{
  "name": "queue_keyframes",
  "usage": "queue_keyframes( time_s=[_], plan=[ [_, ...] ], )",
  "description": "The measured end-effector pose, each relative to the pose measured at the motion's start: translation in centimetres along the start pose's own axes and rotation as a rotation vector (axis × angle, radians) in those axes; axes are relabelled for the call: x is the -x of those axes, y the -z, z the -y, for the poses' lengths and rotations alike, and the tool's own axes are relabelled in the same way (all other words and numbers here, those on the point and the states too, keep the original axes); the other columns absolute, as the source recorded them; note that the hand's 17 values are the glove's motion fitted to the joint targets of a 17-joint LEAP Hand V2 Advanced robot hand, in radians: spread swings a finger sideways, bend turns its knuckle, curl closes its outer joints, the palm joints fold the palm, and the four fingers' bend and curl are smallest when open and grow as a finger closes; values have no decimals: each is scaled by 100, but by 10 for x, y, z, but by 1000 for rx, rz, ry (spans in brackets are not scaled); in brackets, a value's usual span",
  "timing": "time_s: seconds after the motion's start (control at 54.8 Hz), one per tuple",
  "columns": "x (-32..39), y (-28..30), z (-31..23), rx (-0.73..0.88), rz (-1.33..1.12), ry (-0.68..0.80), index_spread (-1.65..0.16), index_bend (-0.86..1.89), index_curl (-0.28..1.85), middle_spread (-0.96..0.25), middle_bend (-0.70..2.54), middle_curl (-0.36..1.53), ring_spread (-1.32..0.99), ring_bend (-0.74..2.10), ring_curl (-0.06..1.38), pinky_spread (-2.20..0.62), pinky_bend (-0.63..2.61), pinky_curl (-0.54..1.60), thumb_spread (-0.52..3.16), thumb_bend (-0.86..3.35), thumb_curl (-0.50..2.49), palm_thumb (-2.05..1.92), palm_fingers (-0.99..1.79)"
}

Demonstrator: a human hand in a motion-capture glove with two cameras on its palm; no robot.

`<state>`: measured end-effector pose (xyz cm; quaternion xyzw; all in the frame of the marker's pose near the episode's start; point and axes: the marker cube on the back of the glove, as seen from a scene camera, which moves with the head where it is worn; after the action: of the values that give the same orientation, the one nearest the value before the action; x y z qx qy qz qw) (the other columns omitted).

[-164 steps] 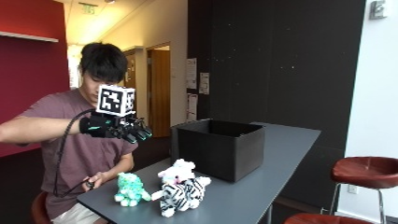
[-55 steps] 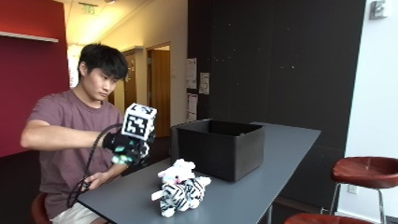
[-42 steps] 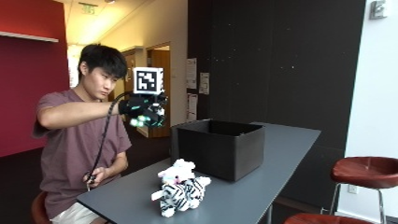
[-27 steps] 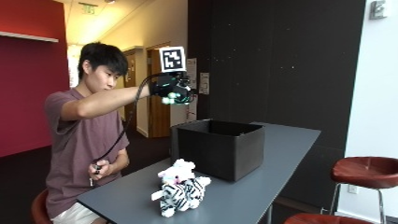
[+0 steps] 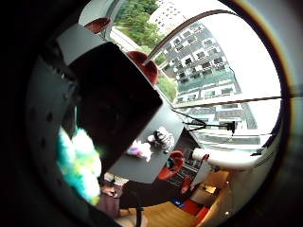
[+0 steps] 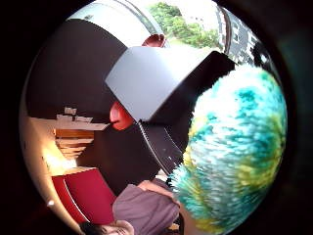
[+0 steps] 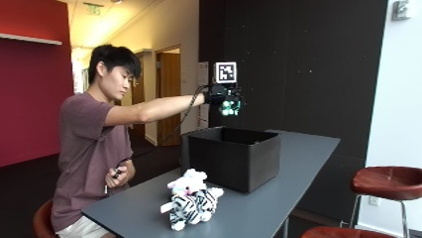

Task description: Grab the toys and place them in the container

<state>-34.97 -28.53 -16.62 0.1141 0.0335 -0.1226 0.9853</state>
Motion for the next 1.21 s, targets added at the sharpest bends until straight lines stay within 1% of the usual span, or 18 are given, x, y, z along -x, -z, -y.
queue_keyframes(
  time_s=[0.037,0.055,0.091,0.146,0.164,0.183,0.201,0.219,0.237,0.274,0.329,0.365,0.42,0.511,0.657,0.84,1.022,1.205],
  plan=[
    [8,-3,8,16,5,-54,-18,102,90,-31,95,81,-40,144,74,-45,129,87,61,2,99,59,42],
    [13,-5,13,29,19,-86,-18,98,89,-29,116,85,-39,139,72,-44,120,83,58,-3,99,53,57],
    [21,-8,20,66,40,-127,-18,91,85,-30,116,84,-40,135,68,-42,117,81,64,-3,97,51,50],
    [23,-17,19,179,-7,-92,-18,84,84,-30,114,83,-39,133,67,-40,113,78,77,-6,92,42,40],
    [23,-20,18,233,-24,-85,-18,89,85,-29,76,73,-38,134,68,-40,120,79,85,-9,88,33,11],
    [23,-22,17,292,-31,-88,-18,93,88,-29,70,73,-38,141,71,-39,122,80,89,-6,87,33,14],
    [23,-25,17,349,-26,-101,-18,73,81,-29,87,76,-36,120,65,-36,116,77,92,-13,81,21,-10],
    [25,-26,17,396,-8,-126,-18,68,81,-28,83,74,-34,116,65,-33,119,77,94,-13,78,15,-19],
    [27,-26,18,428,16,-159,-18,55,77,-24,67,68,-28,105,63,-29,126,78,95,-15,75,8,-47],
    [29,-27,19,441,43,-215,-19,34,68,-16,47,61,-20,83,56,-22,132,75,95,-15,70,-4,-75],
    [17,-26,13,390,18,-202,-20,12,58,-10,29,54,-13,61,48,-15,132,71,96,-13,64,-10,-73],
    [7,-23,8,355,13,-167,-21,6,52,-8,19,50,-9,50,44,-10,130,69,96,-12,61,-12,-65],
    [-7,-17,3,324,31,-216,-21,0,43,-5,11,46,-4,38,39,-6,126,66,97,-11,55,-13,-56],
    [-37,-4,-16,295,15,-173,-22,2,35,-3,8,40,1,29,35,-1,117,61,99,-12,48,-15,-47],
    [-109,15,-61,292,108,-291,-22,6,29,-2,9,33,3,21,33,3,100,53,102,-10,39,-14,-40],
    [-216,-1,-141,296,-75,-389,-22,5,23,-1,10,28,4,17,32,4,87,45,107,-8,31,-11,-37],
    [-296,-65,-196,260,-11,-497,-21,4,17,-2,12,26,2,22,34,4,87,42,113,-5,28,-6,-26],
    [-341,-163,-209,201,28,-556,-20,3,12,-2,18,26,1,40,38,4,99,44,119,0,29,3,-7]
  ],
)
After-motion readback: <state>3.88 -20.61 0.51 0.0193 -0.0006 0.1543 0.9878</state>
